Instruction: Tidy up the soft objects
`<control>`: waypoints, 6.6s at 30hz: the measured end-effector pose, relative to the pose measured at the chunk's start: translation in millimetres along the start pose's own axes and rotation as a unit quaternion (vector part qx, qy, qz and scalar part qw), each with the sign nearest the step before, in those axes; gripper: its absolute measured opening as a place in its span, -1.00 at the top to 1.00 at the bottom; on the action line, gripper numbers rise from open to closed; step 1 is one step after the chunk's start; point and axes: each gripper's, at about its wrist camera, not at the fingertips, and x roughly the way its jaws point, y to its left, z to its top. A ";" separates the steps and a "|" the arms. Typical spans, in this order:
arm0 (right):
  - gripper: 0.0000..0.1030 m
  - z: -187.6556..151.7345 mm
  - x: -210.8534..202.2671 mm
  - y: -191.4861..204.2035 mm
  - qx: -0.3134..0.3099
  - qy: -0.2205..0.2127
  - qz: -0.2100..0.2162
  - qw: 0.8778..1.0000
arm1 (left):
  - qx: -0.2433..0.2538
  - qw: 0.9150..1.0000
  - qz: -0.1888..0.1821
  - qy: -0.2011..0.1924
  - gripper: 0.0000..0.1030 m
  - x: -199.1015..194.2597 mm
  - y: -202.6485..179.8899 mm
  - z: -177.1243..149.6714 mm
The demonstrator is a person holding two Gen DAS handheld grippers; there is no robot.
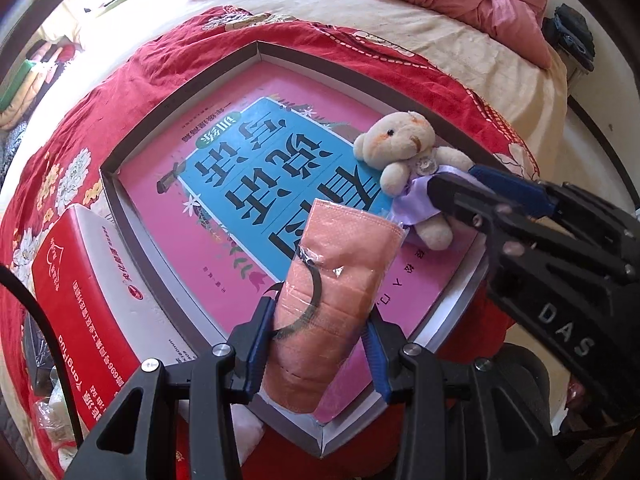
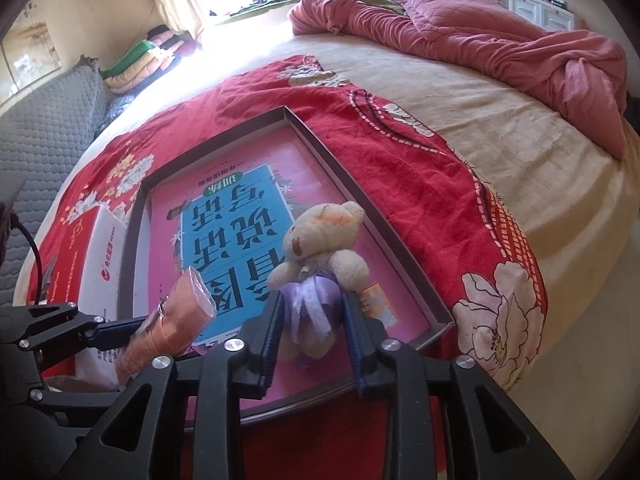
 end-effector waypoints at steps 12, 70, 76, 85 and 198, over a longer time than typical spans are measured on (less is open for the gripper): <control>0.05 6.5 -20.8 -6.7 0.014 -0.037 -0.021 0.999 | 0.019 1.000 0.012 0.003 0.09 1.2 -7.4 -3.8; -0.50 -2.8 -128.9 202.5 -0.215 -0.151 0.051 0.963 | -0.299 0.935 0.018 -0.191 -0.71 -184.9 246.5 -209.5; -0.50 -21.0 -123.0 237.3 -0.263 -0.135 0.066 0.953 | -0.334 0.925 0.026 -0.177 -0.71 -176.8 274.1 -251.6; -0.50 -46.4 -107.1 279.0 -0.334 -0.100 0.079 0.934 | -0.325 0.933 0.017 -0.152 -0.71 -155.7 267.1 -267.2; 0.19 -4.7 -101.1 244.4 -0.259 -0.104 0.129 0.952 | -0.282 0.927 0.008 -0.248 0.81 -193.9 231.3 -201.4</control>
